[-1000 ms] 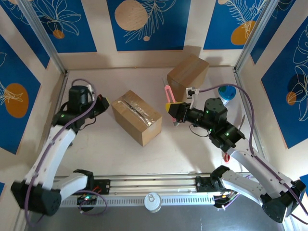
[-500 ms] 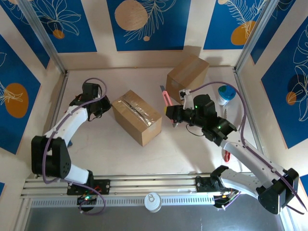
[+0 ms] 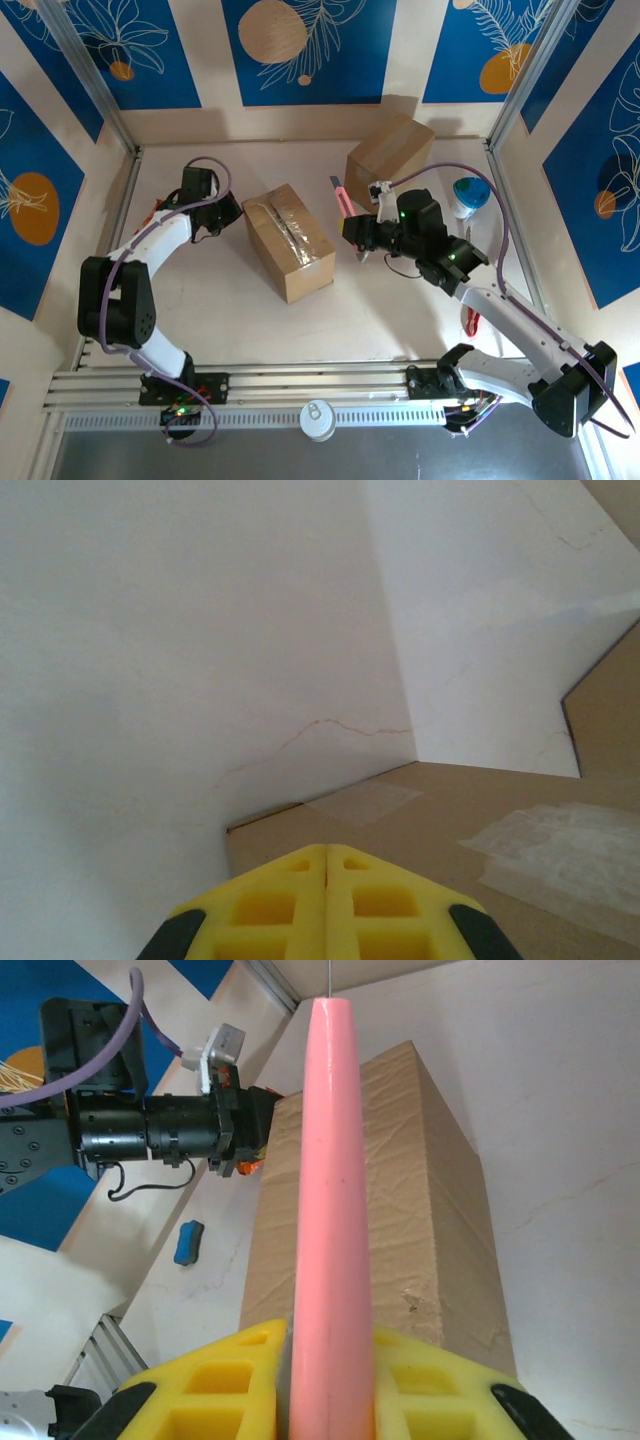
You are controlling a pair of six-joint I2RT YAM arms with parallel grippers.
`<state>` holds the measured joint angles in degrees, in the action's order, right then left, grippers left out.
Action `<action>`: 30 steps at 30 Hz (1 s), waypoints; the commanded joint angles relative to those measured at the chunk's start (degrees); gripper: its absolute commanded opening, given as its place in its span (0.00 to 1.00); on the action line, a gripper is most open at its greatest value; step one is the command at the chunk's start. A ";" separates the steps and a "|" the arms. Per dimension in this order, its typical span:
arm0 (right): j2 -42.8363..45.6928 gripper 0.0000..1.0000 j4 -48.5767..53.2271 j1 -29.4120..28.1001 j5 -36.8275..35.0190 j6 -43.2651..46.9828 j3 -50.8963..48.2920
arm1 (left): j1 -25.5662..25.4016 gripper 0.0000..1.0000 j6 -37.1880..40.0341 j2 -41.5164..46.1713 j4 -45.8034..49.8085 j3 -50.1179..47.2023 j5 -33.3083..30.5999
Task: Unpack the express box
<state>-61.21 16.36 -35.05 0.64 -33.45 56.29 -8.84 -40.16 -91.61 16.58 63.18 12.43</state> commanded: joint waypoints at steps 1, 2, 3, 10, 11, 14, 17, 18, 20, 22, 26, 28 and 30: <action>-2.17 0.00 5.64 -0.47 -1.99 2.39 4.39 | -0.56 0.00 -0.20 0.39 -1.17 0.70 1.69; -3.22 0.00 7.64 -0.92 -2.61 3.12 5.82 | -0.55 0.00 0.00 0.91 -0.76 0.34 1.28; -4.38 0.00 9.44 -1.39 -3.27 3.88 7.11 | -0.54 0.00 0.29 1.46 -0.05 0.20 0.77; -17.16 0.00 26.06 -7.30 -13.18 11.65 22.88 | -0.21 0.02 2.79 9.54 11.01 -1.09 -8.84; -18.77 0.00 27.50 -8.33 -14.95 12.57 24.84 | -0.21 0.09 2.99 11.57 11.63 -1.83 -9.49; -22.21 0.00 28.97 -10.66 -18.72 14.80 28.95 | -0.14 0.39 3.09 17.44 12.42 -3.51 -8.61; -25.81 0.00 30.51 -11.60 -19.65 16.83 32.86 | -0.13 0.57 1.93 21.86 12.31 -4.50 -4.50; -26.99 0.00 31.12 -11.77 -19.83 17.58 34.05 | -0.28 0.61 1.14 22.71 11.86 -4.72 -2.37; -29.49 0.00 32.50 -12.10 -20.26 19.23 36.85 | -0.58 0.67 -0.93 23.57 9.64 -5.54 2.85; -32.29 0.00 34.04 -12.16 -20.37 20.98 39.90 | -1.40 0.70 -3.06 23.52 7.07 -6.34 6.36; -36.94 0.00 37.15 -12.23 -20.76 22.86 45.72 | -3.50 0.71 -5.01 21.78 4.55 -6.67 7.60; -38.75 0.00 37.91 -12.35 -21.26 23.18 47.89 | -4.28 0.68 -5.75 20.26 4.31 -6.49 7.46; -39.65 0.00 37.96 -12.40 -21.37 23.17 49.02 | -4.95 0.66 -6.48 19.34 3.80 -6.57 7.13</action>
<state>-100.12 51.64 -46.94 -19.57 -12.14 102.45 -12.93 -44.58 -71.31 22.48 56.93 17.69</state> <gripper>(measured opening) 0.183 0.670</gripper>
